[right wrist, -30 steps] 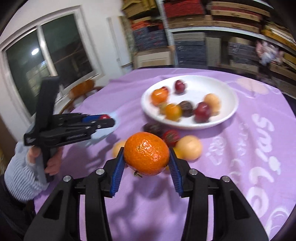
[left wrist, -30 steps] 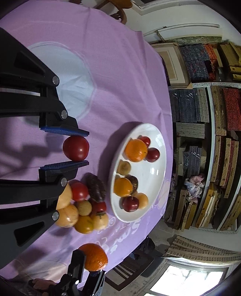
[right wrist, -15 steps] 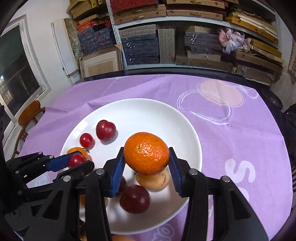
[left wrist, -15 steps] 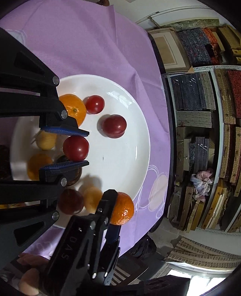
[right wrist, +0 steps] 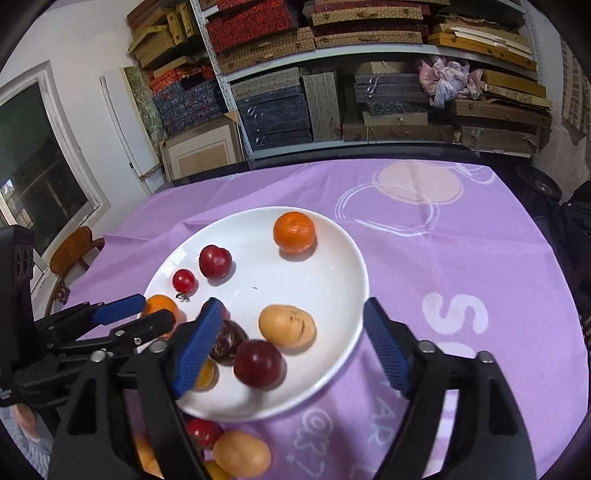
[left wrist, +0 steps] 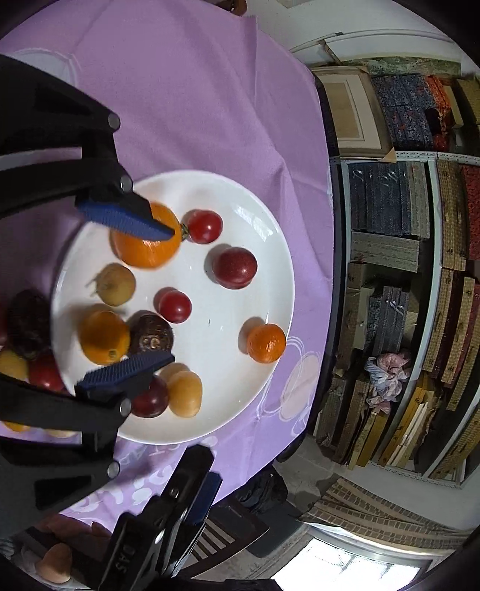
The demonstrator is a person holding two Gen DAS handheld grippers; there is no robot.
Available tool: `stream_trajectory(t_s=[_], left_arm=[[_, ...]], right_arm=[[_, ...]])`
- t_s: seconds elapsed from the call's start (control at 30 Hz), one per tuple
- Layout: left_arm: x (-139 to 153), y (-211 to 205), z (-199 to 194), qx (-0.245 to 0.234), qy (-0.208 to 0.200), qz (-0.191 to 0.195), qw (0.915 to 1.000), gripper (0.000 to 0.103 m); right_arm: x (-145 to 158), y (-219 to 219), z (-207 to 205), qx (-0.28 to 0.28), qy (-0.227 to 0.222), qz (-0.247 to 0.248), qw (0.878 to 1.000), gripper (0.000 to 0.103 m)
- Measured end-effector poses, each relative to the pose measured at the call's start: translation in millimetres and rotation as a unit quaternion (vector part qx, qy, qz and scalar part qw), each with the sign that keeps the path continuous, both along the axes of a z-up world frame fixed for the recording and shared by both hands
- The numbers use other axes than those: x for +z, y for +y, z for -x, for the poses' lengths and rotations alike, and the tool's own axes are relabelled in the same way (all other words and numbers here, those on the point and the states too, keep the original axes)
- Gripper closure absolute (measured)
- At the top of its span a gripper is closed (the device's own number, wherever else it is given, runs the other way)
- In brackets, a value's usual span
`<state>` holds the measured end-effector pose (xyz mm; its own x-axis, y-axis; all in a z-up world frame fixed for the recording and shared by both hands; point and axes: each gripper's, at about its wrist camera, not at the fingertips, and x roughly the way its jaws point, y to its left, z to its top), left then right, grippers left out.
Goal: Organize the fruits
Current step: 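Carry the red tomato and tangerine to the white dish and release both, then approach the pale yellow grapefruit with the left tool while the right tool approaches the yellow tomato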
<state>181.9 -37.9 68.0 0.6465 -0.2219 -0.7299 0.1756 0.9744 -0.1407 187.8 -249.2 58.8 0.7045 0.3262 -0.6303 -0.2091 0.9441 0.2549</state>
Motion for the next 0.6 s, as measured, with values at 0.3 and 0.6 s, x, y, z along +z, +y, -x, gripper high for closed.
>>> stream_trajectory(t_s=[0.3, 0.6], left_arm=[[-10.0, 31.8, 113.7, 0.013, -0.038, -0.02, 0.999, 0.028], [-27.6, 22.9, 149.8, -0.005, -0.062, -0.039, 0.9973, 0.027]], right_arm=[[-30.8, -43.1, 109.9, -0.046, -0.033, -0.047, 0.997, 0.005], [-50.2, -59.5, 108.3, -0.065, -0.006, -0.053, 0.996, 0.005]])
